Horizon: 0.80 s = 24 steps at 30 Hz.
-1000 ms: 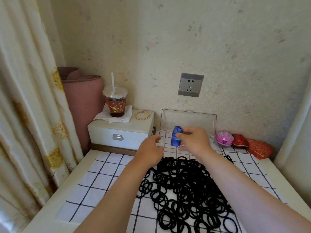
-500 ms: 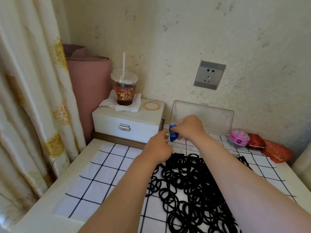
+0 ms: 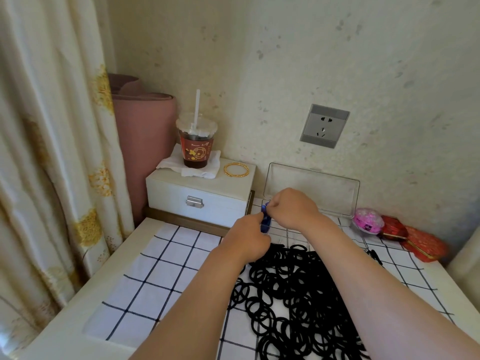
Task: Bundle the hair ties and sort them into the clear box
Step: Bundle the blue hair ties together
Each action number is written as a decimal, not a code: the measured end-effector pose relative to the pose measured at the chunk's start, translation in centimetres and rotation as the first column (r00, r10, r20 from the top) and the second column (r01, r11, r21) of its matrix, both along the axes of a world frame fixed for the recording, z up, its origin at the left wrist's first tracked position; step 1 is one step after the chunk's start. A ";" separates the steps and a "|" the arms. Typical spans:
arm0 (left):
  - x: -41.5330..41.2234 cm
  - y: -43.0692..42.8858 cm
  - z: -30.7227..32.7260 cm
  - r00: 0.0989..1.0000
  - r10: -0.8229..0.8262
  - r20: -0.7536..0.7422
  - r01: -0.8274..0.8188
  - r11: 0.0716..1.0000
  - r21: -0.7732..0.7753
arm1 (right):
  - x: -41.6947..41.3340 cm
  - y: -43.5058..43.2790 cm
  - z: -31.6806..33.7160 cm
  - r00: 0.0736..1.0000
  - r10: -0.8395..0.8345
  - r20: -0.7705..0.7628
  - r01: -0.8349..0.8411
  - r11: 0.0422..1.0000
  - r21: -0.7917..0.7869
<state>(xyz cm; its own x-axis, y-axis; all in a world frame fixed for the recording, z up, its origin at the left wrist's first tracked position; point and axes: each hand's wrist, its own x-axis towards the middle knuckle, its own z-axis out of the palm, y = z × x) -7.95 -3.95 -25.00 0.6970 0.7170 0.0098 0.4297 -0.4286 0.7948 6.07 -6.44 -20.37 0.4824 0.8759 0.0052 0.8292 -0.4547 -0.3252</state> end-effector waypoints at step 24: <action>-0.1 0.1 0.2 1.000 -0.016 0.010 0.016 1.000 0.008 | 1.0 -2.0 -1.6 0.929 0.282 0.241 -0.260 0.958 -0.121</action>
<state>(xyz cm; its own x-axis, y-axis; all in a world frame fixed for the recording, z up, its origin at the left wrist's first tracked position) -8.05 -3.85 -24.83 0.7084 0.7054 0.0225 0.4148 -0.4419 0.7954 7.09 -8.40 -21.99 0.2190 0.9756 0.0153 0.9742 -0.2177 -0.0587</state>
